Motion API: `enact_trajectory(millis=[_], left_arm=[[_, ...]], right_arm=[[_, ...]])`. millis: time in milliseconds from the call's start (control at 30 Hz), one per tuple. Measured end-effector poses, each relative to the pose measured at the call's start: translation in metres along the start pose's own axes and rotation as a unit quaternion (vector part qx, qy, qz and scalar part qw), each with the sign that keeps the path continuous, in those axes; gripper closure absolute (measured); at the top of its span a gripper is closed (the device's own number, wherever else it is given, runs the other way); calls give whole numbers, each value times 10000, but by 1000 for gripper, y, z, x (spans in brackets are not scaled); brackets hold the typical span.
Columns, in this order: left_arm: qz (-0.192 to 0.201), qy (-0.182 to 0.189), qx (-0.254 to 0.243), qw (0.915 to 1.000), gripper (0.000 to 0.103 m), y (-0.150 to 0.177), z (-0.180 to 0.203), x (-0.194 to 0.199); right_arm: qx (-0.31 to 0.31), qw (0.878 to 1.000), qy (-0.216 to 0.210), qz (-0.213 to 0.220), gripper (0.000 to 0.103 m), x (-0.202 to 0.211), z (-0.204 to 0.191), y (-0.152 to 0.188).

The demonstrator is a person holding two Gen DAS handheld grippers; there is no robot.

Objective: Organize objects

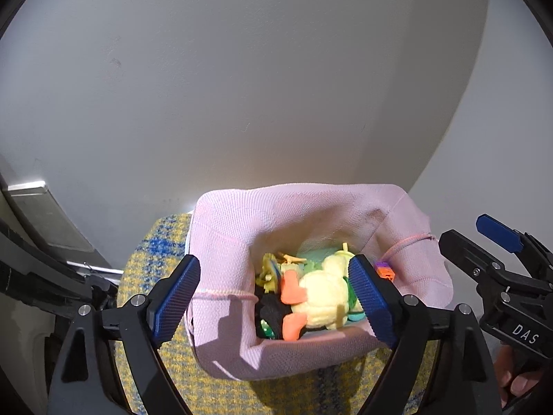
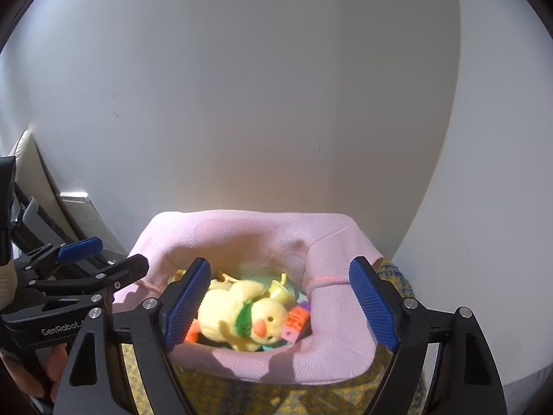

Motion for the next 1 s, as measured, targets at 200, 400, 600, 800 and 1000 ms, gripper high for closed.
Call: enact_trajectory(millis=[200,400,600,800,1000], left_arm=[[114,-165,72,9998,0,12,0,27],[119,-230,57,9996,0,19,5,49],[139,-230,89,9996,0,37,9,73],[111,-230,138,9996,0,55,9,86],[11,-243,198,9995,0,76,6,98]], right_arm=[[-77,9999,66,-82,15,14,0,7],[-173,9996,76,-190,15,34,2,16],[-147,9997,100,-169,14,57,-3,28],[-80,9997,150,-157,13,72,-9,40],[-76,9997,122,-213,12,86,-13,57]])
Point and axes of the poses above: each gripper's, at about its wrist camera, not at the fingertips, and x roughly against the way its jaws point, z to its right, y to its underside, the point moved 1 cm from there along -x, roughly the way its jaws point, and after that the axes turned 10 degrees about -z, right-handed, at the moved point
